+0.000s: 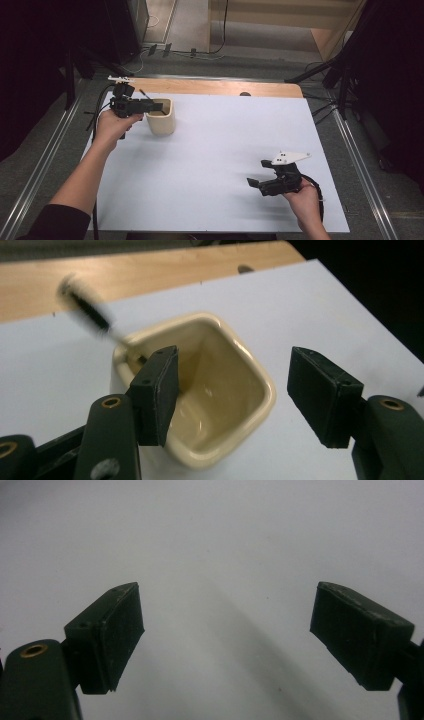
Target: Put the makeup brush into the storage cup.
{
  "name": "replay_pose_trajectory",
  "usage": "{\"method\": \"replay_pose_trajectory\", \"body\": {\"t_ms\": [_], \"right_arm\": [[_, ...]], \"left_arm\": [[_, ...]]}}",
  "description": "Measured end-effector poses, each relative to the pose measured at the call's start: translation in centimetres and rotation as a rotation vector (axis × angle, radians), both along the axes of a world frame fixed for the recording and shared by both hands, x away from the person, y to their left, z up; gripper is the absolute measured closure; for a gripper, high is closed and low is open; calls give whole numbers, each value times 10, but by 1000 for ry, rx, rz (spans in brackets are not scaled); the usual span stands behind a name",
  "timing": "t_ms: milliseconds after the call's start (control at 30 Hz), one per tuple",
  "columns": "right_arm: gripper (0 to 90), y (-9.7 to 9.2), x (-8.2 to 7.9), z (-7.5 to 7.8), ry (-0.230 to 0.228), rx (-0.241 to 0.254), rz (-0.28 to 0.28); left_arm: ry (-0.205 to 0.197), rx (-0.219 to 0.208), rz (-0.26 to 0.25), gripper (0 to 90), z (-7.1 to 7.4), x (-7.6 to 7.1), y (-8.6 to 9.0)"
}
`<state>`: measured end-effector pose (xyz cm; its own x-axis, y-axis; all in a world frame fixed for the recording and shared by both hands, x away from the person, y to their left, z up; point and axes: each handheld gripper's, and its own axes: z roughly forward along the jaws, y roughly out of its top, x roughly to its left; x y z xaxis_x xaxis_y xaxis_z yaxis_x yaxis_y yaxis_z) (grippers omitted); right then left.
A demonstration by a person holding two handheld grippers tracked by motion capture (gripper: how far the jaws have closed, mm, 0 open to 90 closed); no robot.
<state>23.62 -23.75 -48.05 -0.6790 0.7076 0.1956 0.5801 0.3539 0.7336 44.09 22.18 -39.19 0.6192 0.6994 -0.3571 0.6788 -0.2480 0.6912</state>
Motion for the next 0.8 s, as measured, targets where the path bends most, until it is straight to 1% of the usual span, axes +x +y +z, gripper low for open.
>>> {"method": "replay_pose_trajectory", "body": {"t_ms": [67, 200, 367, 400, 500, 600, 667, 800], "right_arm": [[145, 1, 0, 0, 0, -1, 2], [145, 2, 0, 0, 6, -2, 5], [145, 2, 0, 0, 5, -3, 5], [145, 1, 0, 0, 4, -4, 7], [145, 1, 0, 0, 5, -5, 5], [144, 2, 0, 0, 5, -5, 6], [145, 2, 0, 0, 5, -6, 5], [145, 2, 0, 0, 4, -6, 6]], "left_arm": [[7, 6, 2, 377, 3, -3, 2], [23, -22, -10, 378, 9, -8, 8], [43, -28, -16, 378, 13, -14, 13], [52, -41, -21, 378, 13, -15, 15], [60, -65, -32, 378, 13, -20, 18], [63, -64, -40, 378, 12, -26, 20], [62, -51, -41, 378, 12, -29, 21], [60, -38, -59, 378, 15, -37, 24]]}}
